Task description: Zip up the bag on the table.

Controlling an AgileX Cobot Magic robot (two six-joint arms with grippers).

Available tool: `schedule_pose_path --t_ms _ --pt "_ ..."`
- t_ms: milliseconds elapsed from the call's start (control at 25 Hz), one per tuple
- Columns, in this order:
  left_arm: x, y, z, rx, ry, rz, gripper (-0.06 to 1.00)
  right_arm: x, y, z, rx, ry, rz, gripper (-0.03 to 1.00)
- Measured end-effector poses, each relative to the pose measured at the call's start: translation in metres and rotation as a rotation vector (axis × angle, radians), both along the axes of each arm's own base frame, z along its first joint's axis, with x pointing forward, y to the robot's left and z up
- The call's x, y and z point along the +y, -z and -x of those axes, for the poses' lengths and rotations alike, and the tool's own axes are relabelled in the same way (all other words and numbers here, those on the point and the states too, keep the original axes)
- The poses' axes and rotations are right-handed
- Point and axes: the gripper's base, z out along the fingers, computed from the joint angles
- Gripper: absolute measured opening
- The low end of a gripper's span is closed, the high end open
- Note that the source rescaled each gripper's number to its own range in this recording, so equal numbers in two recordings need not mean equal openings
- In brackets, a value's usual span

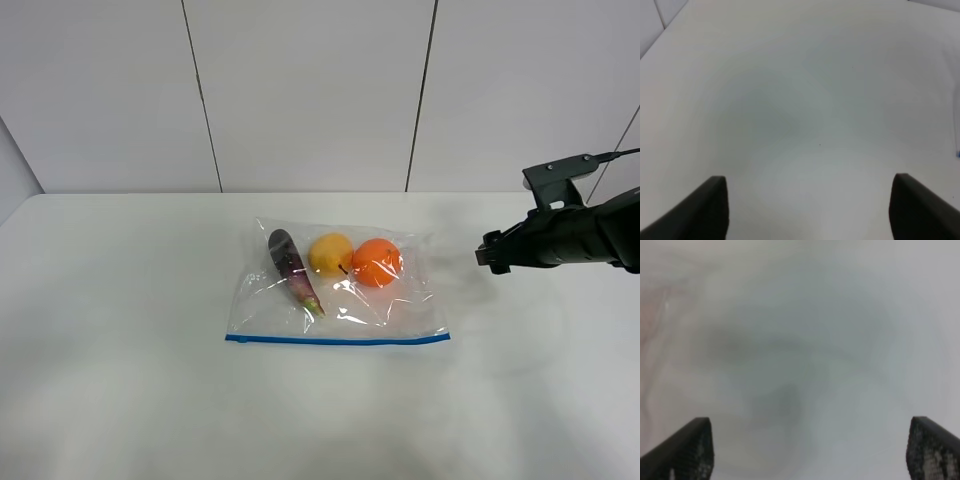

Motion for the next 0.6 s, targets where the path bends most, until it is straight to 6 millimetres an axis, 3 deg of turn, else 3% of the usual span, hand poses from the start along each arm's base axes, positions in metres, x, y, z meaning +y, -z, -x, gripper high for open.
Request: schedule_pose_path --t_ms 600 --pt "0.0000 0.0000 0.0000 0.000 0.000 0.000 0.82 -0.0002 0.0010 0.0017 0.016 -0.024 -0.020 0.85"
